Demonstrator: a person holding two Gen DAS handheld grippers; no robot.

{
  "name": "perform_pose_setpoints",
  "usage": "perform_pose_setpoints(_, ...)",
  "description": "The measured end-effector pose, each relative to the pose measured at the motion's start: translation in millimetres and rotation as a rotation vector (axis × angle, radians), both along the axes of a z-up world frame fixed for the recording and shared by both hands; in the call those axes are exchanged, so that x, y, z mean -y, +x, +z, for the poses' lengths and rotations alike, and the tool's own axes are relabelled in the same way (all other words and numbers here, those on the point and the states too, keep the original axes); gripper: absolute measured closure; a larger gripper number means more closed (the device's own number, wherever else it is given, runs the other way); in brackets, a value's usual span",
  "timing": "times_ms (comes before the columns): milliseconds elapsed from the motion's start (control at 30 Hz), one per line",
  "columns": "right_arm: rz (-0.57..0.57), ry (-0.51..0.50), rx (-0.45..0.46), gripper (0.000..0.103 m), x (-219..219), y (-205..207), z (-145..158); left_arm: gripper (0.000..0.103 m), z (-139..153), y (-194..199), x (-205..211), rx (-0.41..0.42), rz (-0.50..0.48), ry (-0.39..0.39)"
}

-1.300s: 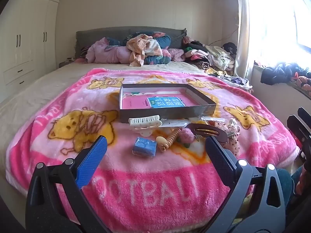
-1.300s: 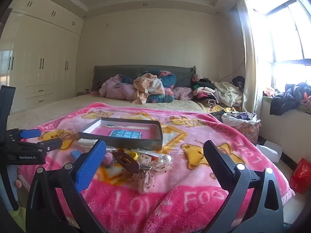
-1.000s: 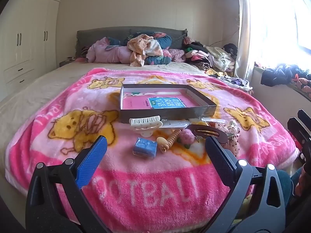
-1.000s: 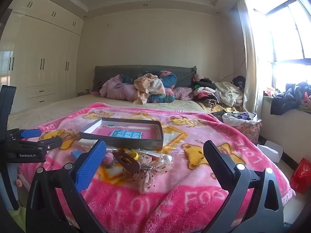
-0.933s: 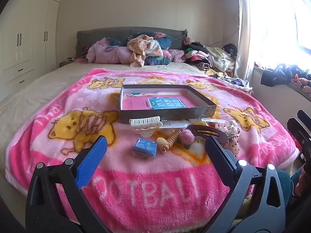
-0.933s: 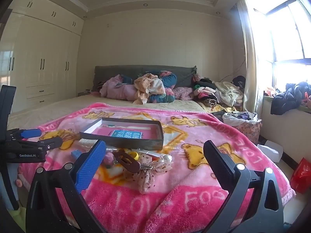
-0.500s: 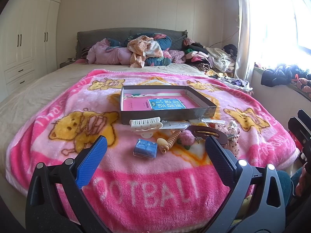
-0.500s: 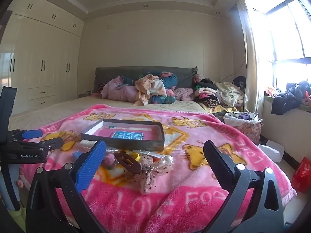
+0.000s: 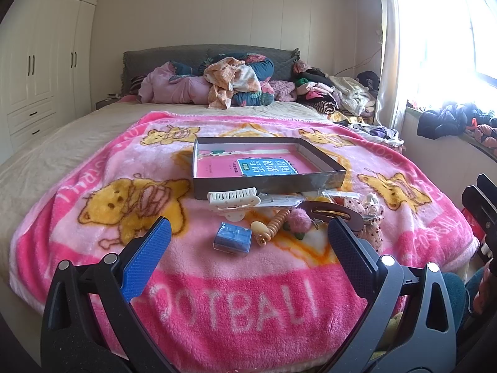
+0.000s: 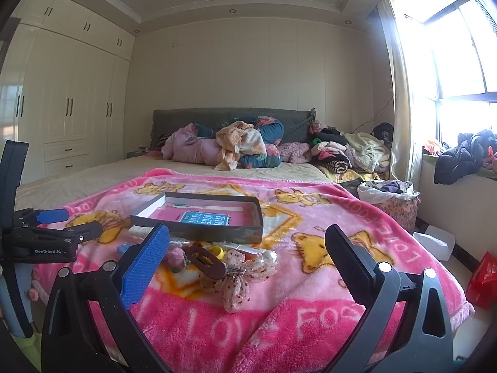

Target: Organize jewelry

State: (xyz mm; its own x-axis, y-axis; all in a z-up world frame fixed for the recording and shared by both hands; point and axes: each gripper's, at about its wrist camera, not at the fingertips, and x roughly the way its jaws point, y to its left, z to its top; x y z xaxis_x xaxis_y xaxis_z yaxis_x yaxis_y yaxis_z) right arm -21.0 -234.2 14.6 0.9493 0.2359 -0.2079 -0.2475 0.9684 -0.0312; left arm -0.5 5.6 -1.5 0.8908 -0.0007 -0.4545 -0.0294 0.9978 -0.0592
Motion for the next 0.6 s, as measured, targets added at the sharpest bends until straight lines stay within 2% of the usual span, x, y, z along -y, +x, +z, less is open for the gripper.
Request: perform_pose_setpoints(600, -0.001, 0.005, 0.006, 0.005, 3.7, -0.3, -1.9, 0.011, 2.7, 0.0, 1.8, 0.004, 0.001, 0.002)
